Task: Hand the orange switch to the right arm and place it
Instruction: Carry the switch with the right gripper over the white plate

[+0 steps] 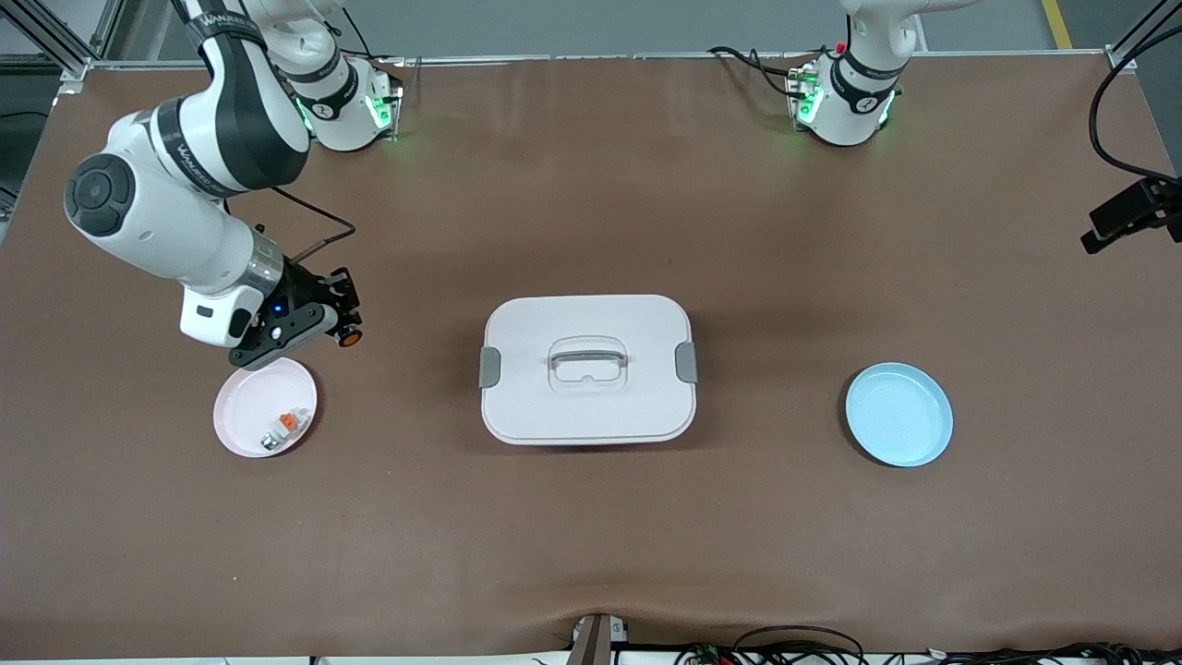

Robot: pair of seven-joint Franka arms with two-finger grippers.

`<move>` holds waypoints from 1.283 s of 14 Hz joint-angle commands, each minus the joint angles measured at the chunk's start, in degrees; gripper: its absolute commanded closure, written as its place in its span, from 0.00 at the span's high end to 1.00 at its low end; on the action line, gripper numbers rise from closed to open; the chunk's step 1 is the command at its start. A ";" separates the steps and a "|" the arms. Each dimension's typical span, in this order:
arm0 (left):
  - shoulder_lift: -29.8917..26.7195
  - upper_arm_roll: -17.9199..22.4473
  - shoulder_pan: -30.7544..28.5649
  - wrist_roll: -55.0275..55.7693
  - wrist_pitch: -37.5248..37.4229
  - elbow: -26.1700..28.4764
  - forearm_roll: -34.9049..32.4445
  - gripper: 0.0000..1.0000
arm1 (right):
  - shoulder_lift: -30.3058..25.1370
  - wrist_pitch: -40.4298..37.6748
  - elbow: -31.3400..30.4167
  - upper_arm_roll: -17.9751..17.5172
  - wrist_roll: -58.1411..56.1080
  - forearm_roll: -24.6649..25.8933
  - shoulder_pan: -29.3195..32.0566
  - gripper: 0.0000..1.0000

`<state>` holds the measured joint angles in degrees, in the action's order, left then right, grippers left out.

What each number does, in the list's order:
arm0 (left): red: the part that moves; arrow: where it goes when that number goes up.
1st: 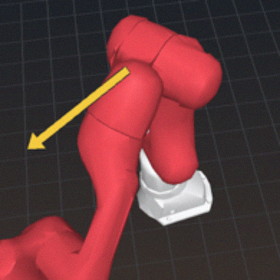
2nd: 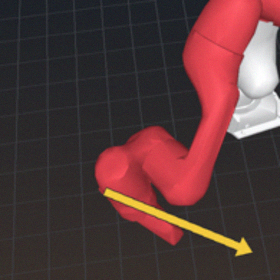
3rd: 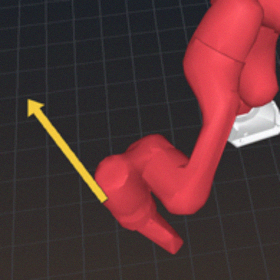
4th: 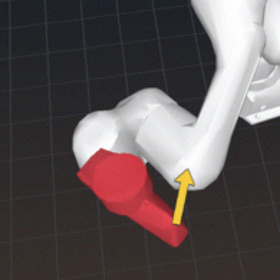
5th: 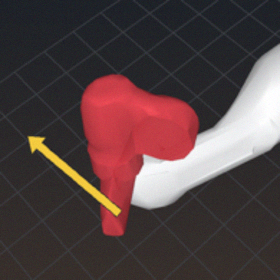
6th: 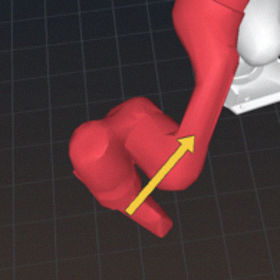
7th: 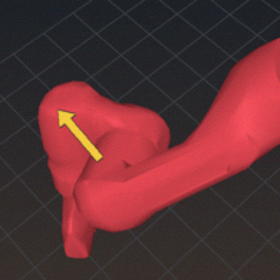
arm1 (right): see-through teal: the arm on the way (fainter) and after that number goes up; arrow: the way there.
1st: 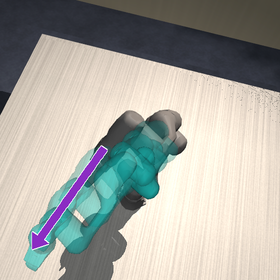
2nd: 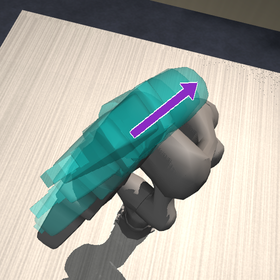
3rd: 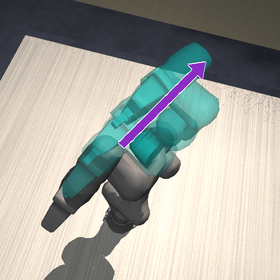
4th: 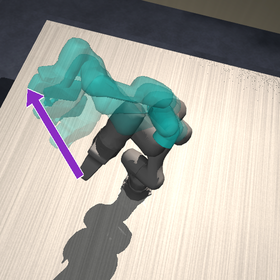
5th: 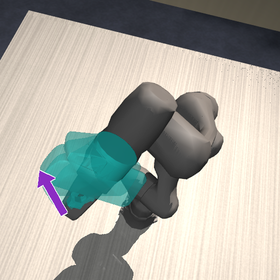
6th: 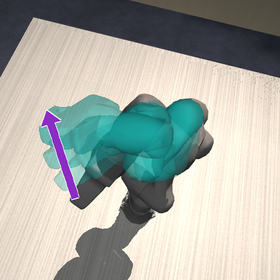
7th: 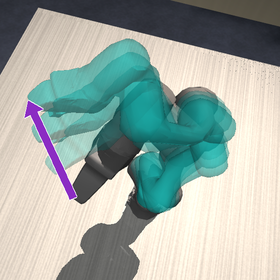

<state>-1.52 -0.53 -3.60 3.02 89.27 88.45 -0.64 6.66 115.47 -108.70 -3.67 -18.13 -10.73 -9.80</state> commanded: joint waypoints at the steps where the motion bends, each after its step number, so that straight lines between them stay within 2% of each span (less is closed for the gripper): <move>1: -1.47 2.38 3.68 -1.70 0.21 1.90 0.55 1.00 | 1.95 5.28 -0.99 -1.61 2.47 -3.42 -0.74 0.00; 3: -0.42 2.55 5.00 -1.43 -0.68 -0.28 0.03 1.00 | 2.65 6.42 -0.99 -1.61 2.74 -3.24 -1.27 0.00; 6: -0.59 5.01 5.53 -4.50 -1.21 0.14 0.64 1.00 | 3.45 7.48 -0.99 -1.61 4.15 -3.24 -1.89 0.00; 11: -2.00 4.14 6.06 0.13 -0.94 1.90 0.12 1.00 | 3.36 7.05 -0.90 -1.52 2.32 -1.94 -1.81 0.00; 13: -2.08 -1.02 2.74 1.90 -0.86 1.81 -0.15 1.00 | 3.36 6.70 -0.90 -1.17 -7.13 4.90 -0.06 0.00; 18: -2.17 -2.28 1.84 2.52 -0.59 1.99 -0.15 1.00 | 3.36 7.04 -0.90 -1.17 -35.88 5.98 8.46 0.00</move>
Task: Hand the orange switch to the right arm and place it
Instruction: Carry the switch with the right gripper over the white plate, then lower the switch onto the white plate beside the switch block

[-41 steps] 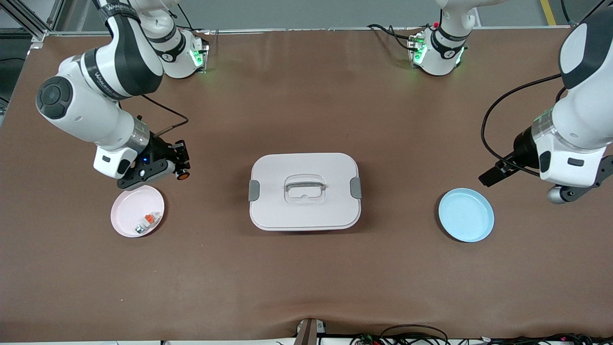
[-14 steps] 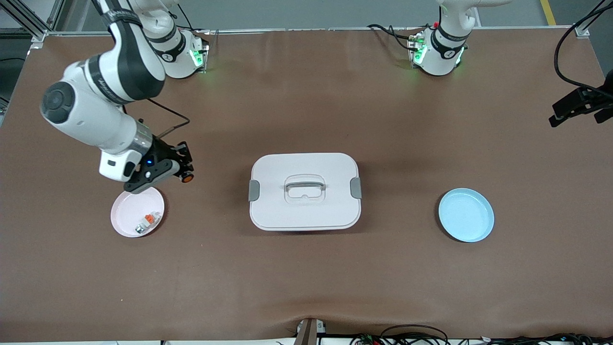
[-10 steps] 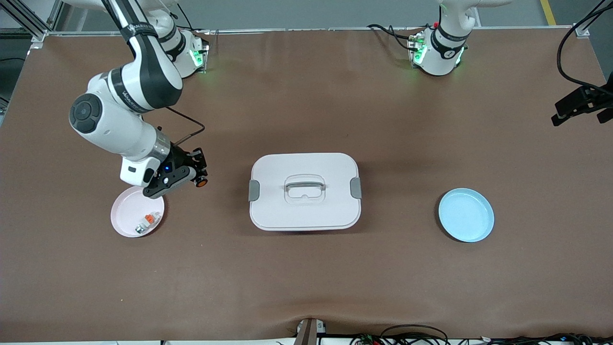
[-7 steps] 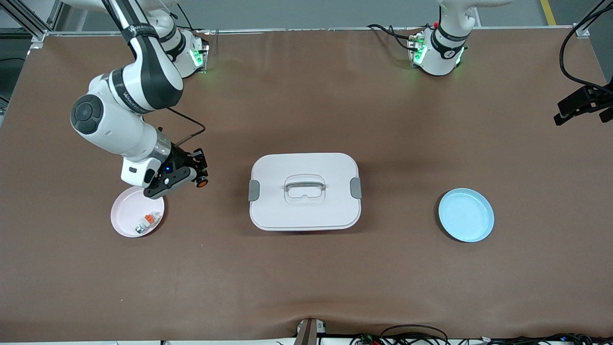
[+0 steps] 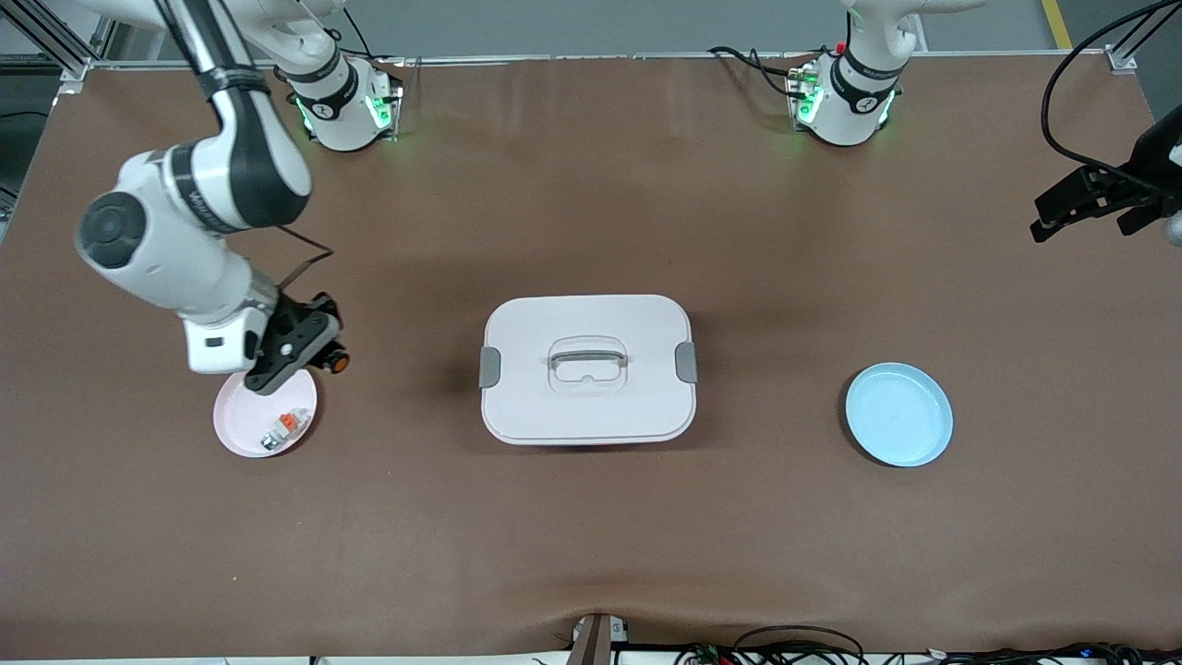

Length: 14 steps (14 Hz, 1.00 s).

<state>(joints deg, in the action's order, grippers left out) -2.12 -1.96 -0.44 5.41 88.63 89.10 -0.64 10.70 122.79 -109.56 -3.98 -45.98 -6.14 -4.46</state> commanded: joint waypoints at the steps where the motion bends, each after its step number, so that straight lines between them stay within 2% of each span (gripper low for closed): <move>1: -1.39 -0.68 -1.14 0.12 0.05 1.16 -0.15 1.00 | -0.59 -0.01 -0.13 -0.86 -11.81 2.27 4.54 0.00; 5: -1.31 -0.77 -1.14 0.04 -0.22 1.16 -0.15 1.00 | 1.16 2.70 -0.57 -0.86 -21.23 6.76 8.32 0.00; 11: -1.22 -0.86 -1.14 -0.14 -0.04 0.63 0.37 1.00 | 8.98 13.24 -0.48 -0.94 -40.22 6.85 15.79 0.00; 14: -0.69 -0.68 -1.32 -1.20 -0.13 0.72 0.55 1.00 | 11.71 15.89 -0.66 -0.94 -42.79 6.59 17.91 0.00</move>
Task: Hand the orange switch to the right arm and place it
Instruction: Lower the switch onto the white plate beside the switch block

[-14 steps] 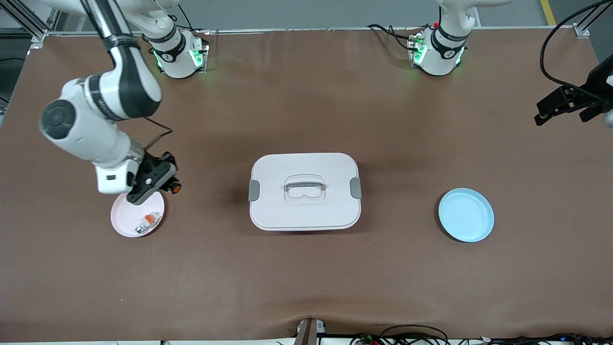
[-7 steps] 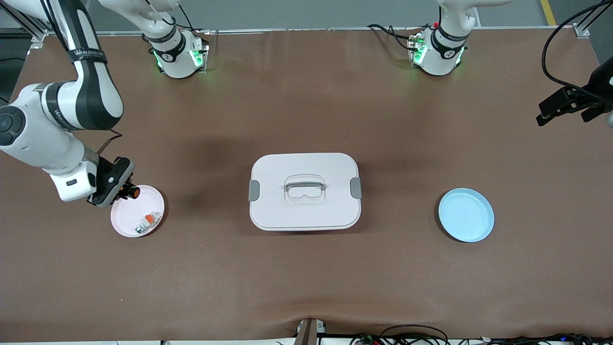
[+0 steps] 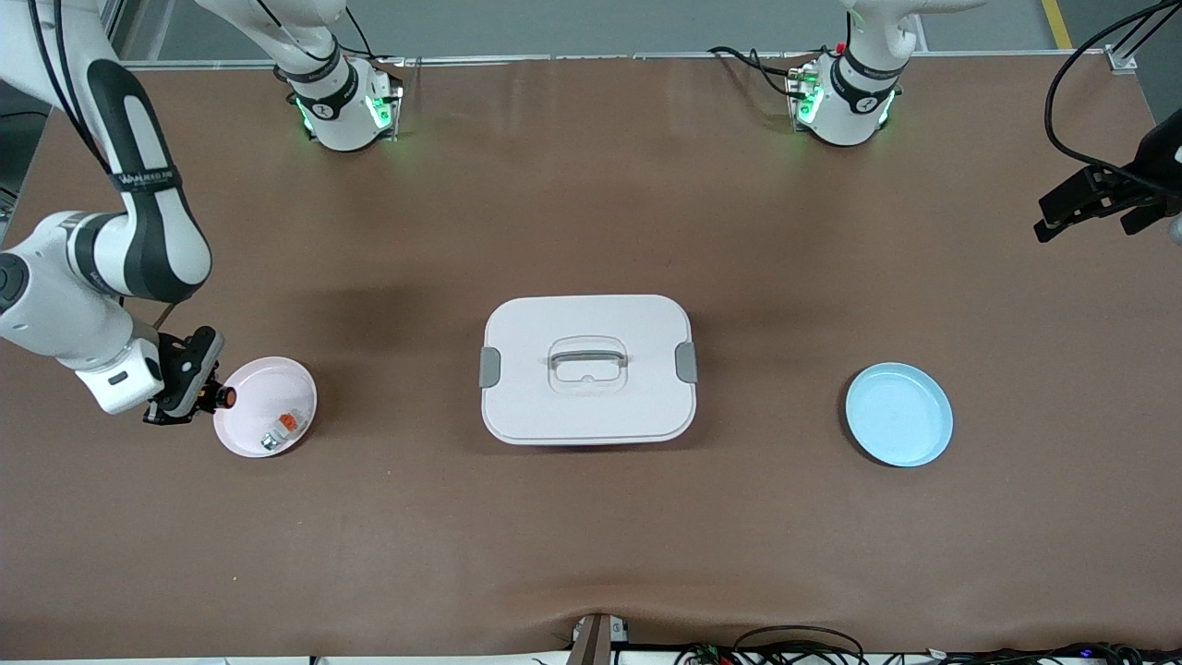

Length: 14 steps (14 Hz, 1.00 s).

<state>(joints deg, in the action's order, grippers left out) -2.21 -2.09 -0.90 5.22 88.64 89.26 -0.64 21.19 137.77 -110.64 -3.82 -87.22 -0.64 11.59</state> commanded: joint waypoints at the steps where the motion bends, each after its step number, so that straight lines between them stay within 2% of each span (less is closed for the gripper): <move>1: -0.17 -0.55 -0.86 -1.00 0.04 0.39 0.55 1.00 | 1.48 0.92 0.25 -1.11 -1.47 0.56 2.03 0.00; 8: -0.08 -0.46 -0.77 -0.04 -0.22 0.73 0.55 1.00 | 5.35 1.44 -0.45 -1.37 -2.60 -8.75 3.44 0.00; 14: -0.34 -0.46 -0.86 -0.04 -0.49 0.73 0.55 1.00 | 7.02 7.59 -2.91 -1.46 -3.57 -9.55 2.91 0.00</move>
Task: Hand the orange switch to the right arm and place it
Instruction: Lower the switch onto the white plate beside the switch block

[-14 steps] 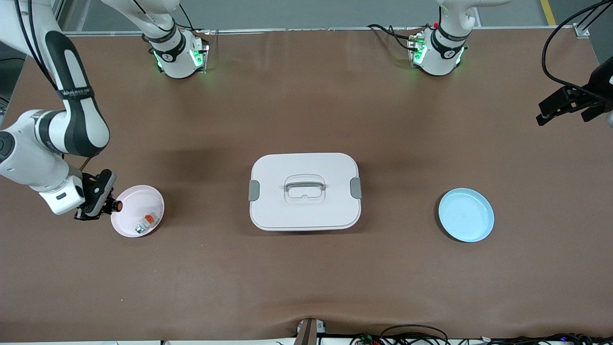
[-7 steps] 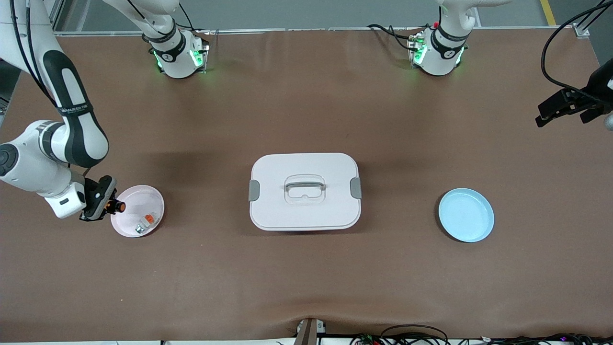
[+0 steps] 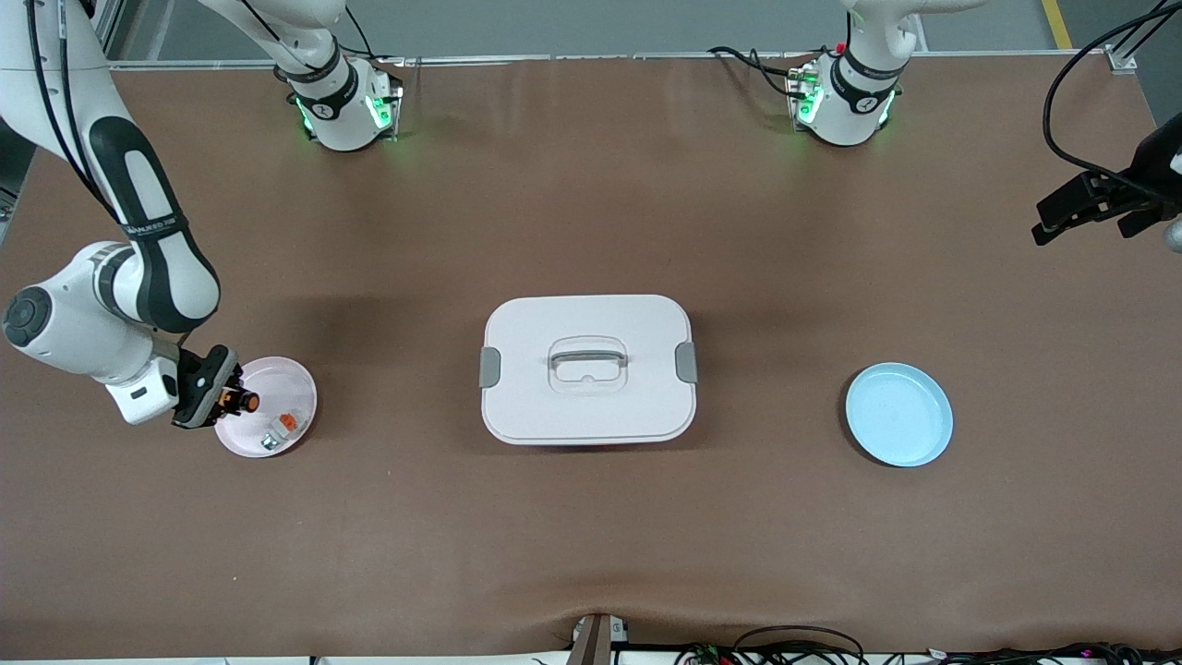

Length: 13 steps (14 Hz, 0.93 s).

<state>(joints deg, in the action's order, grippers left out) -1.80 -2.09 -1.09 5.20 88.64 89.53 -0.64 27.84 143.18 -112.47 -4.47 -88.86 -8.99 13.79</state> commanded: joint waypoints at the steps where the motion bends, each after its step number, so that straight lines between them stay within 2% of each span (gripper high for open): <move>1: -0.75 -0.46 -0.67 -0.01 -0.48 0.38 0.55 1.00 | 0.89 2.63 -1.09 -0.80 -2.28 -1.20 0.62 0.00; 13: -0.75 -0.46 -0.58 -0.10 -0.48 0.38 0.55 1.00 | 3.62 8.52 -2.93 -0.98 -2.55 -1.20 1.06 0.00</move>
<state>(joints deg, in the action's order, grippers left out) -1.80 -2.09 -1.10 5.20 88.61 89.54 -0.64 31.15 149.87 -114.69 -4.61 -89.46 -9.02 13.80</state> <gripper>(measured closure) 0.000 0.639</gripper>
